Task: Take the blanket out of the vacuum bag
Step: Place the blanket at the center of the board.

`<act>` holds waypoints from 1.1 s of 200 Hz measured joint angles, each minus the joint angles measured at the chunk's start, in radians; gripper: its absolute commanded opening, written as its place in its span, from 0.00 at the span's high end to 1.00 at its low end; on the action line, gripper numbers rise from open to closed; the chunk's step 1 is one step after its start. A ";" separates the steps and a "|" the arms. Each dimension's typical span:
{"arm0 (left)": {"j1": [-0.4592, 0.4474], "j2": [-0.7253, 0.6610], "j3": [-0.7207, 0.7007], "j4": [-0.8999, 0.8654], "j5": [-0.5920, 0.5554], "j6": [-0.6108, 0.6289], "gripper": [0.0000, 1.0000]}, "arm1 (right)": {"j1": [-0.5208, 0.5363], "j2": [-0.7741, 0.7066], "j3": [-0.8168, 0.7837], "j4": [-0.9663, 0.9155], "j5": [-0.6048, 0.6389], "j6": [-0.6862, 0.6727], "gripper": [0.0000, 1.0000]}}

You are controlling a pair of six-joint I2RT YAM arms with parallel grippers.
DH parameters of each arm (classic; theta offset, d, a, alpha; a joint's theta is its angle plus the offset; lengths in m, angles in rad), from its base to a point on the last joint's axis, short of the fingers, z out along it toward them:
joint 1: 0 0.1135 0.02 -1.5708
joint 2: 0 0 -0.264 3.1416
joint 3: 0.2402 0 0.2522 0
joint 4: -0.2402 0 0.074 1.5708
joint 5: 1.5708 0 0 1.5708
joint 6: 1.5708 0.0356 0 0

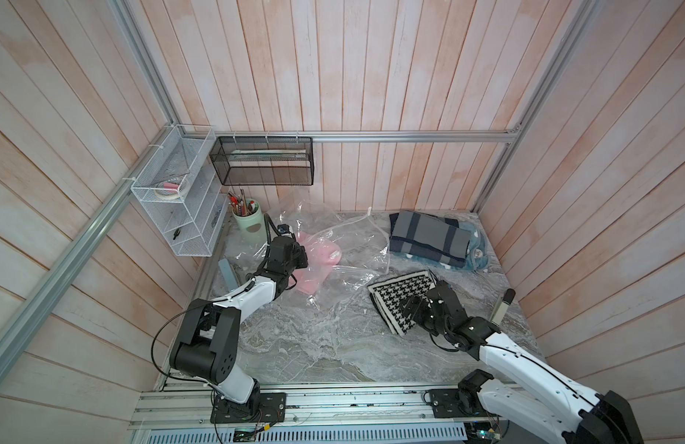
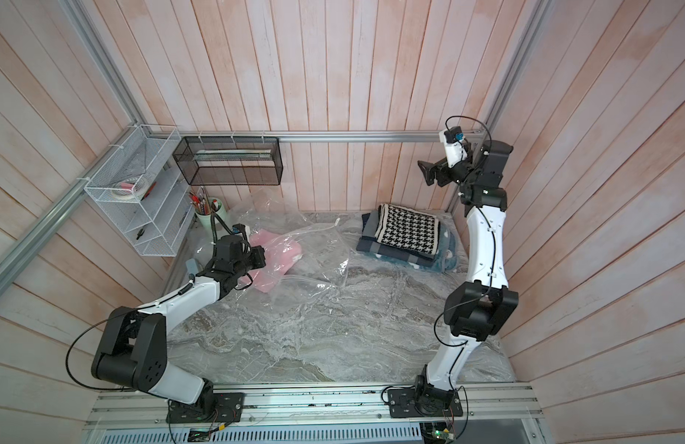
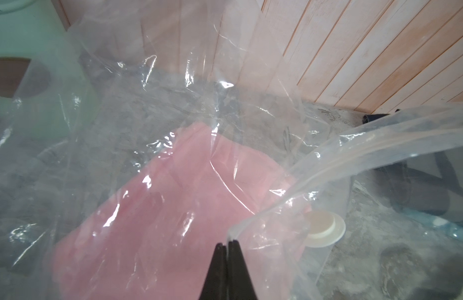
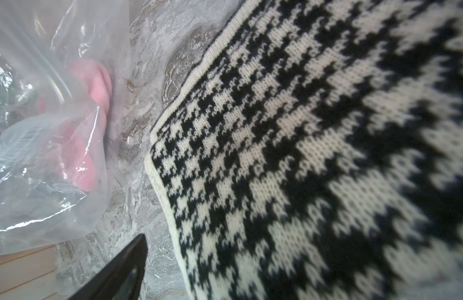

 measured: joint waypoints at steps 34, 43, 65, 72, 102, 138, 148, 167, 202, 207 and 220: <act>0.001 0.012 0.000 0.006 0.010 -0.010 1.00 | 0.125 0.209 0.202 -0.131 0.143 -0.052 0.11; 0.001 0.012 -0.002 0.011 0.010 -0.010 1.00 | 0.158 0.282 0.270 -0.167 0.181 -0.082 0.10; 0.001 0.012 -0.011 0.009 0.011 -0.013 1.00 | 0.217 0.444 0.425 -0.233 0.265 -0.150 0.06; 0.001 0.012 -0.011 0.010 0.010 -0.013 1.00 | 0.225 0.488 0.463 -0.241 0.286 -0.175 0.06; 0.001 0.008 -0.011 0.010 0.010 -0.013 1.00 | 0.220 0.567 0.513 -0.253 0.343 -0.277 0.03; 0.001 0.002 -0.011 0.010 0.011 -0.013 1.00 | 0.129 0.644 0.568 -0.257 0.318 -0.454 0.03; 0.001 0.002 -0.012 0.011 0.014 -0.014 1.00 | 0.114 0.688 0.615 -0.271 0.323 -0.491 0.03; 0.001 0.002 -0.019 0.018 0.023 -0.021 1.00 | 0.110 0.748 0.662 -0.277 0.328 -0.555 0.02; 0.001 0.001 -0.027 0.026 0.024 -0.021 1.00 | 0.106 0.757 0.633 -0.258 0.282 -0.610 0.02; 0.001 0.001 -0.027 0.026 0.024 -0.020 1.00 | 0.106 0.757 0.629 -0.250 0.274 -0.613 0.02; 0.002 0.001 -0.027 0.026 0.016 -0.019 1.00 | 0.105 0.757 0.626 -0.234 0.258 -0.621 0.02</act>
